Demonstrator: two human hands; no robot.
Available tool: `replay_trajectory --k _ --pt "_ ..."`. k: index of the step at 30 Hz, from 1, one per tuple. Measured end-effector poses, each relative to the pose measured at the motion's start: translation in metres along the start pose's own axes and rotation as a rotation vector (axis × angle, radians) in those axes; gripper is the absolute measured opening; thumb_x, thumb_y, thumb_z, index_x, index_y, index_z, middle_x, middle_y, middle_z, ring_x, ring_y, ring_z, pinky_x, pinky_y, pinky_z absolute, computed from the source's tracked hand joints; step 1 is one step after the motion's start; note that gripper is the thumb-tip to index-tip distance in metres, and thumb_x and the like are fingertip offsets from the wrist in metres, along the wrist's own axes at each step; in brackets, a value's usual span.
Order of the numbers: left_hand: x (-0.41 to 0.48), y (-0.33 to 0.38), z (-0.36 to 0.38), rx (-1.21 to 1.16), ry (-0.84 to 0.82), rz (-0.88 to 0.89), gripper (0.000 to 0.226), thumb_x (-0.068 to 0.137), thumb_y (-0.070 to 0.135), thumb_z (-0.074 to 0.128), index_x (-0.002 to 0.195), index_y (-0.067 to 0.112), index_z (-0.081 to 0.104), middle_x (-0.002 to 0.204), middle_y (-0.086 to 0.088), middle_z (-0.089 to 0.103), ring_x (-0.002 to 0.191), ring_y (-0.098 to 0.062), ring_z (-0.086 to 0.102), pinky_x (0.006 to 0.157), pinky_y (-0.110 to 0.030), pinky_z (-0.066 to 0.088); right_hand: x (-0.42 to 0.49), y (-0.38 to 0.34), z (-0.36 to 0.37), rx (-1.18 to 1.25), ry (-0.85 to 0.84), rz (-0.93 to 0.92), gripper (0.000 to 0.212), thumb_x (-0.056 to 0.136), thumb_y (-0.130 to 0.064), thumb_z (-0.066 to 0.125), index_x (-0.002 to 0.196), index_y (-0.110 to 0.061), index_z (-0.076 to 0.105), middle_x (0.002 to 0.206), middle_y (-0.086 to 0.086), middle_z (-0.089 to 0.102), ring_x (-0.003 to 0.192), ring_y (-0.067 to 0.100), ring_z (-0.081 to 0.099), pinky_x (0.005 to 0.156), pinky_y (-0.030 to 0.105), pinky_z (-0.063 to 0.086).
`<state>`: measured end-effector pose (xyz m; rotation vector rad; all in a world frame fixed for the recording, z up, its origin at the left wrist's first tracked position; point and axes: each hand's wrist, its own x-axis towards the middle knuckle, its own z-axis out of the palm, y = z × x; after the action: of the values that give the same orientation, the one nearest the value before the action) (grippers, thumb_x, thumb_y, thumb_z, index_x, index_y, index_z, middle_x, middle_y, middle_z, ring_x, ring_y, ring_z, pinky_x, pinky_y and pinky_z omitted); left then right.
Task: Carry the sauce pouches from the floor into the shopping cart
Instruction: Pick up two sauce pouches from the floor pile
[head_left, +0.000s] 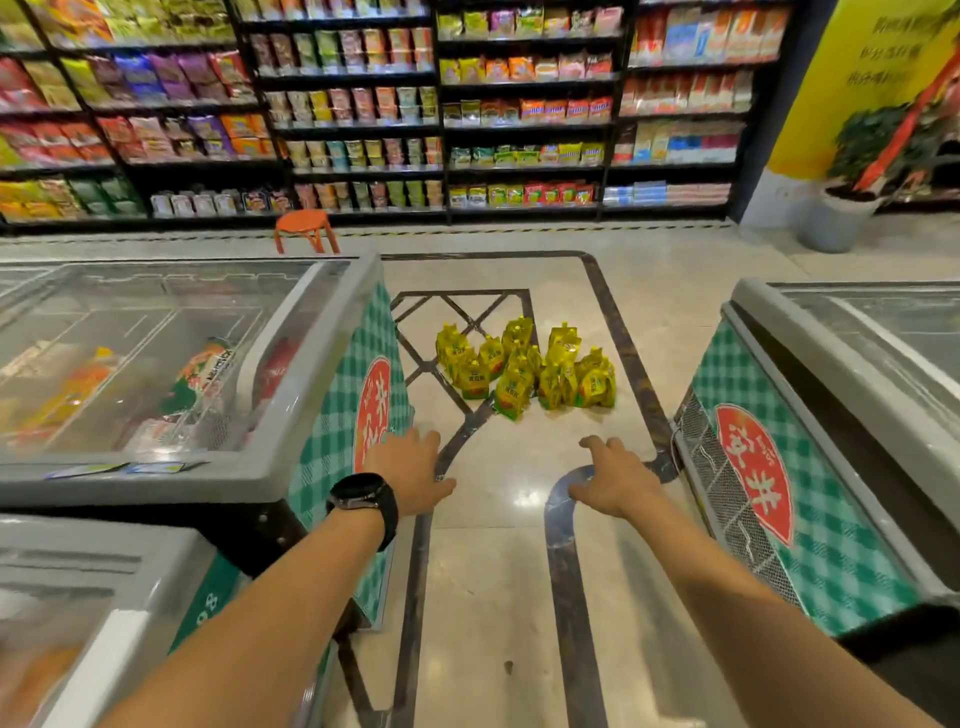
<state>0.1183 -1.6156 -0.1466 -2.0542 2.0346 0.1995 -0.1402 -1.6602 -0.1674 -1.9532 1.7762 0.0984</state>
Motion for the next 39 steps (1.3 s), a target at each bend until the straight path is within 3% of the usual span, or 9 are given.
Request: replay_trajectory --k 5,9,12,18,25,32,36,39 --pt "0.126 -0.028 -0.009 0.04 -0.065 0.005 0.063 0.094 0.06 0.047 0.139 0.017 0.04 0.129 -0.011 0.054 0.112 -0.03 0.06 0.087 -0.04 0.051 0.127 -0.019 -0.017 -0.012 -0.025 -0.014 0.076 0.083 -0.041 0.064 0.147 -0.019 0.029 0.142 0.013 0.04 0.128 0.035 0.045 0.099 0.047 0.047" --pt "0.244 -0.052 -0.007 0.016 -0.133 0.032 0.067 0.095 0.059 0.047 0.147 0.018 0.034 0.142 -0.012 0.048 0.125 -0.031 0.053 0.099 -0.04 0.047 0.227 -0.029 -0.028 -0.029 -0.065 0.038 0.077 0.084 -0.043 0.065 0.147 -0.019 0.029 0.142 0.013 0.039 0.128 0.035 0.046 0.099 0.046 0.046" --pt "0.321 -0.068 -0.01 -0.008 -0.173 0.055 0.071 0.096 0.06 0.045 0.15 0.017 0.029 0.15 -0.013 0.041 0.13 -0.032 0.05 0.099 -0.041 0.046 0.291 -0.037 -0.039 -0.026 -0.117 0.087 0.077 0.084 -0.043 0.065 0.147 -0.02 0.028 0.141 0.012 0.039 0.125 0.034 0.048 0.097 0.046 0.048" --pt "0.459 -0.094 -0.022 -0.014 -0.218 0.061 0.065 0.094 0.06 0.047 0.141 0.017 0.037 0.137 -0.012 0.049 0.123 -0.032 0.054 0.092 -0.042 0.047 0.417 -0.046 -0.064 0.081 -0.164 0.133 0.078 0.082 -0.043 0.066 0.147 -0.02 0.028 0.141 0.013 0.039 0.124 0.035 0.05 0.098 0.045 0.048" --pt "0.643 -0.108 0.001 -0.032 -0.284 0.023 0.066 0.094 0.061 0.047 0.142 0.017 0.036 0.136 -0.01 0.051 0.12 -0.031 0.056 0.091 -0.041 0.049 0.613 -0.022 -0.059 0.203 -0.215 0.164 0.083 0.079 -0.039 0.07 0.148 -0.018 0.028 0.14 0.013 0.04 0.124 0.033 0.05 0.096 0.041 0.047" --pt "0.831 -0.108 0.123 -0.182 -0.419 -0.096 0.074 0.091 0.063 0.048 0.149 0.021 0.028 0.138 -0.009 0.05 0.118 -0.03 0.058 0.09 -0.042 0.053 0.815 0.03 0.032 0.359 -0.291 0.262 0.083 0.078 -0.03 0.074 0.146 -0.016 0.03 0.14 0.012 0.042 0.127 0.028 0.048 0.094 0.037 0.044" --pt "0.917 -0.102 0.229 -0.391 -0.457 -0.183 0.099 0.071 0.077 0.039 0.15 0.018 0.027 0.14 -0.012 0.047 0.117 -0.032 0.058 0.092 -0.044 0.052 0.911 0.068 0.128 0.465 -0.304 0.322 0.09 0.073 -0.023 0.081 0.147 -0.012 0.03 0.144 0.012 0.04 0.131 0.027 0.044 0.098 0.034 0.041" --pt "0.983 -0.103 0.328 -0.509 -0.448 -0.206 0.098 0.079 0.061 0.063 0.154 0.015 0.02 0.148 -0.012 0.039 0.128 -0.032 0.051 0.099 -0.044 0.047 0.982 0.099 0.214 0.579 -0.265 0.378 0.1 0.066 -0.018 0.088 0.147 -0.01 0.03 0.148 0.012 0.038 0.133 0.028 0.041 0.105 0.038 0.038"
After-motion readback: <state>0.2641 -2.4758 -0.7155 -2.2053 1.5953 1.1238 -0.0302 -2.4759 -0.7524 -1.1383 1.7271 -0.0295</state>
